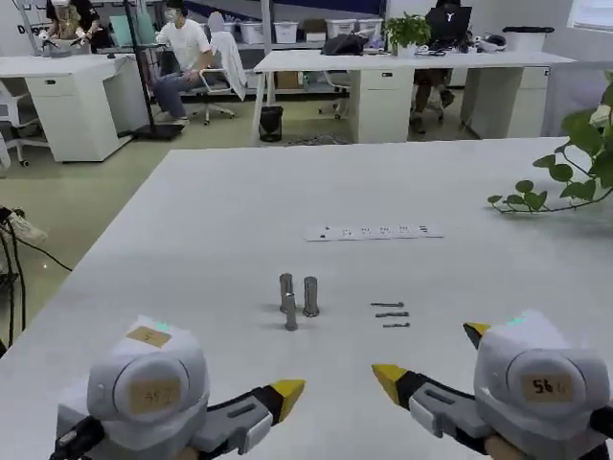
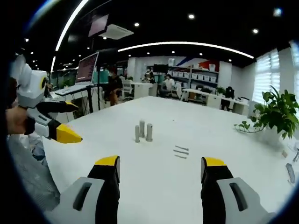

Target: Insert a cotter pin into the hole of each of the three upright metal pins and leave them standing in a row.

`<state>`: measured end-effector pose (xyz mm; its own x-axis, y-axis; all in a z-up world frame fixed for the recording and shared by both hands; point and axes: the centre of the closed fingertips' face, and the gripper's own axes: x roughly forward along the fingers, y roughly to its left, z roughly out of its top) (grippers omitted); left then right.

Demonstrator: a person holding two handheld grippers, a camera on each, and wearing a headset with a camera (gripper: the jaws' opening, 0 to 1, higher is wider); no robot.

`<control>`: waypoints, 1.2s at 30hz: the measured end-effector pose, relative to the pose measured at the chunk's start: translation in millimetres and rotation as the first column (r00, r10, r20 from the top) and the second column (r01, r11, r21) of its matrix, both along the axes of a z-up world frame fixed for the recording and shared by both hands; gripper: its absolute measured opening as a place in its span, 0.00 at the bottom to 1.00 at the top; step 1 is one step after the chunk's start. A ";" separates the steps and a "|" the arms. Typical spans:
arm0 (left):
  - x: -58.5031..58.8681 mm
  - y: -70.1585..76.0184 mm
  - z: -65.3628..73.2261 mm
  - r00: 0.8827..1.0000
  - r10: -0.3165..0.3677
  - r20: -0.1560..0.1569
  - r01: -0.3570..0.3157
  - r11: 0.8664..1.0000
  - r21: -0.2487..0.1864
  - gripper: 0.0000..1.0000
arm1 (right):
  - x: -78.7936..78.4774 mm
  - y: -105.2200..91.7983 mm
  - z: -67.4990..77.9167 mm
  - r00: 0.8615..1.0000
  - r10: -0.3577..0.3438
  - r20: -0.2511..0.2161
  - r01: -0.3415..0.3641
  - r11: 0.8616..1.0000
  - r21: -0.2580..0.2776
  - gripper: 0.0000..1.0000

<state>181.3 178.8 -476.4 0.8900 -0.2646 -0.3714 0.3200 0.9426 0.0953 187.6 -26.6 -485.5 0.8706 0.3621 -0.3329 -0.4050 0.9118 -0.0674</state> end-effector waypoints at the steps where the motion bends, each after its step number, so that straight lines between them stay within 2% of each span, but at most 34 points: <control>1: 0.1 0.4 0.3 1.000 0.002 0.000 -0.002 1.000 -0.002 0.91 | 0.3 0.2 0.5 1.000 0.000 0.001 0.000 1.000 0.000 0.63; 9: 0.2 1.1 0.0 1.000 0.005 -0.008 -0.005 1.000 -0.018 0.91 | 2.7 1.5 2.8 1.000 -0.001 0.000 0.001 1.000 0.010 0.67; 13: -0.1 1.9 -0.2 1.000 0.007 -0.012 -0.007 1.000 -0.022 0.91 | 2.9 1.8 2.7 1.000 -0.004 -0.010 0.004 1.000 -0.006 0.70; 21: -0.2 2.3 -0.2 1.000 0.004 -0.012 -0.004 1.000 -0.022 0.91 | 3.1 2.5 5.1 1.000 -0.004 0.000 0.004 1.000 -0.024 0.69; 23: 0.0 1.3 0.7 1.000 0.004 -0.010 -0.004 0.999 -0.041 0.91 | 3.5 2.1 4.4 1.000 -0.004 0.001 0.004 1.000 -0.029 0.69; 30: 1.3 2.7 2.1 1.000 0.004 -0.004 -0.004 0.999 -0.049 0.90 | 4.9 2.6 5.9 1.000 -0.018 -0.005 0.018 1.000 0.004 0.68; 36: 2.3 4.6 1.4 1.000 0.009 -0.011 -0.009 0.998 -0.067 0.88 | 6.8 3.6 9.0 1.000 -0.015 0.004 0.015 1.000 -0.004 0.67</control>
<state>183.6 183.3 -475.0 0.8884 -0.2811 -0.3630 0.3122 0.9496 0.0287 194.4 -23.0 -476.6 0.8771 0.3482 -0.3308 -0.3915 0.9173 -0.0723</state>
